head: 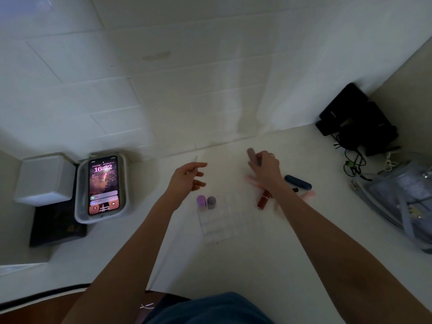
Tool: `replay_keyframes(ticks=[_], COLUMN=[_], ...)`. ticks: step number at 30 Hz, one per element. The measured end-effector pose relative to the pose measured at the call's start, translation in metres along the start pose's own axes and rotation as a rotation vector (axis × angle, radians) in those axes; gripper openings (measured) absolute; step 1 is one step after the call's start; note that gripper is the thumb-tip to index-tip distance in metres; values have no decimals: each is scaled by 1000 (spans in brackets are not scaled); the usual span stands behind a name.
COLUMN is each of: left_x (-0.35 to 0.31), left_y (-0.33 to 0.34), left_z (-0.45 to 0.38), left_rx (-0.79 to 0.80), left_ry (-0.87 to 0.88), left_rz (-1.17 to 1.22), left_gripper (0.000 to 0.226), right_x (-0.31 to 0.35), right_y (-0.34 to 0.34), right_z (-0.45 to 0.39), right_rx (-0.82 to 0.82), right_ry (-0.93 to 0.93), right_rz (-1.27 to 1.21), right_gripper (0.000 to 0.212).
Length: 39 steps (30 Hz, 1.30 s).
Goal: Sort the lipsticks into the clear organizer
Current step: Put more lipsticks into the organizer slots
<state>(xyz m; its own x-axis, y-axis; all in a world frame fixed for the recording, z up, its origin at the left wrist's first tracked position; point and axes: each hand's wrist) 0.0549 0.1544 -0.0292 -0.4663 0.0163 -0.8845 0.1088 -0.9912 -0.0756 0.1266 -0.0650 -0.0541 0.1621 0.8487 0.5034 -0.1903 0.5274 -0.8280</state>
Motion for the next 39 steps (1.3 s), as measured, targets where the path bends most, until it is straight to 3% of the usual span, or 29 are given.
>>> replay_keyframes(ticks=[3, 8, 12, 15, 21, 25, 30, 37, 39], left_x=[-13, -31, -33, -27, -14, -8, -2, 1, 0], left_y=[4, 16, 20, 21, 11, 7, 6, 6, 7], left_z=[-4, -6, 3, 6, 8, 11, 16, 19, 18], left_rx=[-13, 38, 188, 148, 164, 195, 171, 55, 41], left_ry=[-35, -203, -191, -171, -88, -76, -98, -194, -182], left_rz=[127, 226, 225, 246, 278, 274, 275, 311, 287], left_gripper=[38, 23, 42, 54, 44, 50, 42, 33, 32], right_x=[27, 77, 90, 95, 97, 90, 84, 53, 47], right_y=[-8, -11, -5, -2, 1, -4, -8, -18, -23], right_z=[14, 47, 59, 63, 65, 67, 71, 77, 81], right_rx=[12, 255, 366, 383, 235, 264, 231, 119, 102], right_ry=[-52, -64, -39, -8, 46, 20, -36, -166, -164], right_rz=[-307, -820, -1059, -1153, -1115, -1102, -907, -460, -447], right_gripper=[31, 26, 25, 29, 34, 35, 24, 45, 37])
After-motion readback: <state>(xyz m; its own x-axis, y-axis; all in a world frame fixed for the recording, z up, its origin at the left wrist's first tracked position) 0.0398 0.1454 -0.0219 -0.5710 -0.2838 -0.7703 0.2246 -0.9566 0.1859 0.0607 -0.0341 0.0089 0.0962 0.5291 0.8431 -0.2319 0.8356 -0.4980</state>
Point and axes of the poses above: each hand's wrist, its own z-axis away from the middle knuckle, its own y-axis out of the palm, x = y × z, and after that the axes turned 3 degrees about z, right-handed
